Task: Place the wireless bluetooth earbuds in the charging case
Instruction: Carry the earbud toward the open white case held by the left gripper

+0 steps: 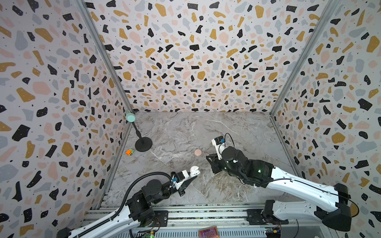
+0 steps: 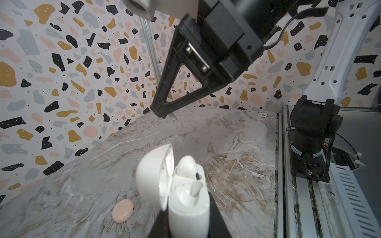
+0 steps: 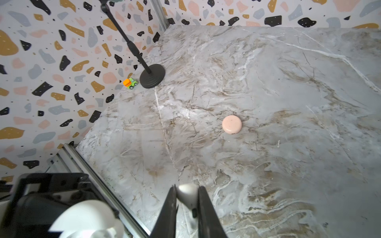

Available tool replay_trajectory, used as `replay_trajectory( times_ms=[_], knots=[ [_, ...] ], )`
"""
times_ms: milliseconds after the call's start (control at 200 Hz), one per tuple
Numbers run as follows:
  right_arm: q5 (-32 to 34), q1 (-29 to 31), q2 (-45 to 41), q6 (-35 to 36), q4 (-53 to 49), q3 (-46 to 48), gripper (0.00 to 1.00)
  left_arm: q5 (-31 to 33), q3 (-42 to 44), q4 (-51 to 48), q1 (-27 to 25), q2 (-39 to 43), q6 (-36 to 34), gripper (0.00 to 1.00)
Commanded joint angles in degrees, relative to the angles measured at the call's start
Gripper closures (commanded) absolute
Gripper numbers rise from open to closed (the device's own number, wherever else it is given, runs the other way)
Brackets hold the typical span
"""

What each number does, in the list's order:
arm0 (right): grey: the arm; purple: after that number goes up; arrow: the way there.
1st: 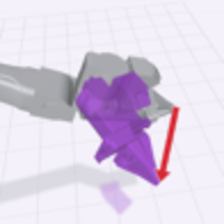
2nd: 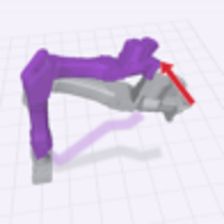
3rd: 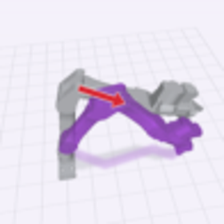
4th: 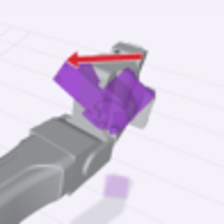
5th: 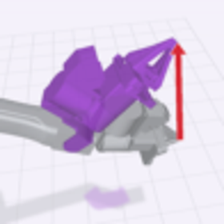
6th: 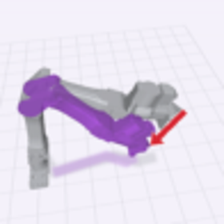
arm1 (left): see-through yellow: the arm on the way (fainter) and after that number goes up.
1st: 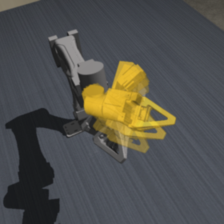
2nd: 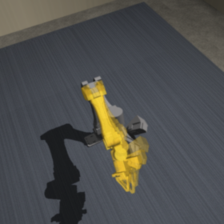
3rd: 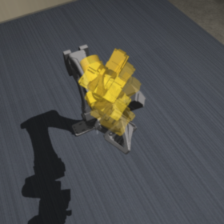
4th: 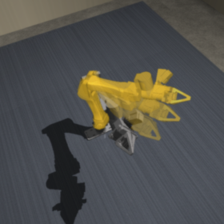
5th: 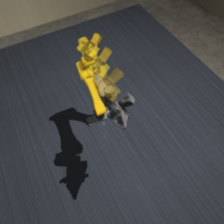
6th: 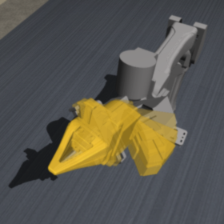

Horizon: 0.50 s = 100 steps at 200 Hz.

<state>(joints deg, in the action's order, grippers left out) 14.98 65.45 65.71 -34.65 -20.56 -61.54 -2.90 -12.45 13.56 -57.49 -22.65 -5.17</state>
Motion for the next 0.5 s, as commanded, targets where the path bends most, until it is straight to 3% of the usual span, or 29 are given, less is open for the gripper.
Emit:
replay_trajectory(
  times_ms=[0,496],
  knots=[
    [1.3,1.7,-1.7,-0.1,0.4,-2.4,0.84,1.4,0.5,4.3,-0.1,-0.1,1.5,1.00],
    [3.4,9.7,-3.6,2.7,8.2,-1.6,0.84,3.6,0.5,4.8,-0.1,-0.4,5.3,1.00]
  ],
)
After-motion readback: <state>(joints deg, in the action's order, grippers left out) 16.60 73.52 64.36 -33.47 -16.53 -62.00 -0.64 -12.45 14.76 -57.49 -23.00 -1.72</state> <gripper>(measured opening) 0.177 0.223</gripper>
